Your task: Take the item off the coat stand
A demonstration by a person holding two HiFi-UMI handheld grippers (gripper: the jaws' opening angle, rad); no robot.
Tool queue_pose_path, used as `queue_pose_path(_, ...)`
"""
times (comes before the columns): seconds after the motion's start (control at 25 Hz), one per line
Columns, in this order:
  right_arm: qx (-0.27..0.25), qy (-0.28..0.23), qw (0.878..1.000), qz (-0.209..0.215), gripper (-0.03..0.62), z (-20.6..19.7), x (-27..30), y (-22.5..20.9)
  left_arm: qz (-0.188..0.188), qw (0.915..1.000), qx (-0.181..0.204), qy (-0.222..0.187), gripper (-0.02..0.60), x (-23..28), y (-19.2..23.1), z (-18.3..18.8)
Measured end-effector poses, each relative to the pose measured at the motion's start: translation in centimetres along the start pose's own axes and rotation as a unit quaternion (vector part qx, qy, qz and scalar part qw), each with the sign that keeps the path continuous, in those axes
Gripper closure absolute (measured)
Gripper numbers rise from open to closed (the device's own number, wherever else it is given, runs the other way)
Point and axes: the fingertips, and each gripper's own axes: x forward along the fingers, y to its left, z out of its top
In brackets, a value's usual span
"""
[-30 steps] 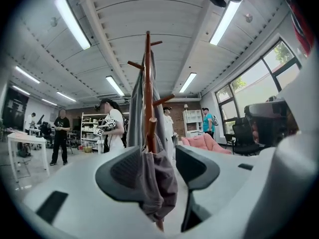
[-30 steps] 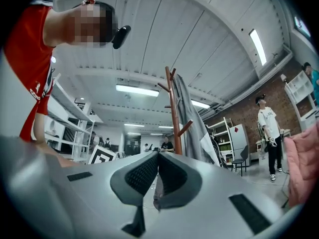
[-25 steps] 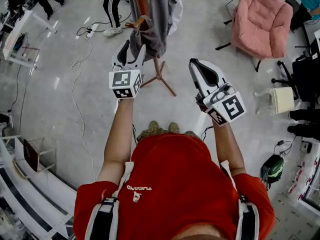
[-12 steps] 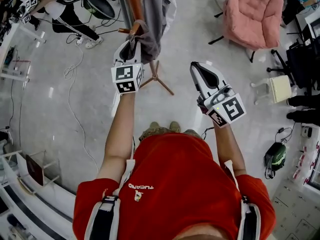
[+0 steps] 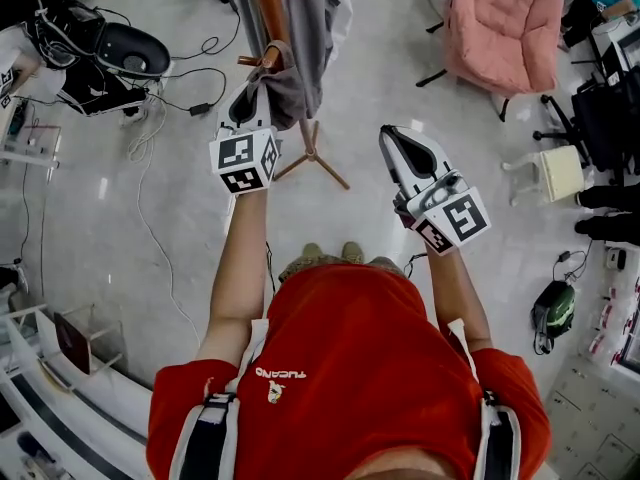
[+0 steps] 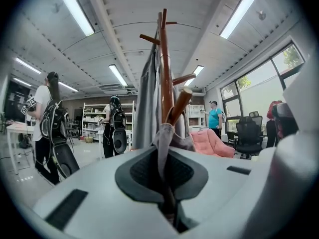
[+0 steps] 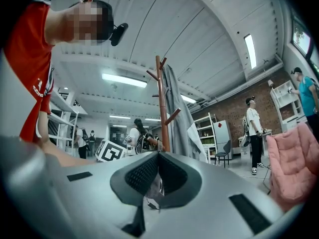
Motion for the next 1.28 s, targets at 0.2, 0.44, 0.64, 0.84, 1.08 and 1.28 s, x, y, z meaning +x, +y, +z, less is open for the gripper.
queue_pose_path(0.2,0.001,-0.007,1.000,0.007,0.569,0.5,-0.2,0.7,-0.001,0.9998,0.002,-0.018,0.563,-1.7,-0.2,2.6)
queue_pose_path(0.44,0.005,-0.024,1.000,0.013,0.569,1.0,-0.7,1.2,-0.006,0.9996,0.009,-0.027,0.563,-4.6,-0.8,4.0)
queue_pose_path(0.64,0.010,-0.035,0.999,0.025,0.569,1.6,-0.5,2.1,-0.015,0.9993,0.008,-0.034,0.563,-7.9,-1.3,4.7)
queue_pose_path(0.84,0.017,-0.039,0.998,0.034,0.569,1.5,0.0,2.2,-0.036,0.9979,-0.007,-0.054,0.563,-10.6,-1.8,5.8)
queue_pose_path(1.08,0.015,-0.056,0.997,0.048,0.569,2.1,0.3,2.4,-0.052,0.9954,-0.032,-0.074,0.563,-13.7,-1.7,6.9)
queue_pose_path(1.28,0.008,-0.061,0.997,0.052,0.569,2.1,0.1,2.7,-0.053,0.9954,-0.030,-0.074,0.563,-15.3,-1.7,6.8)
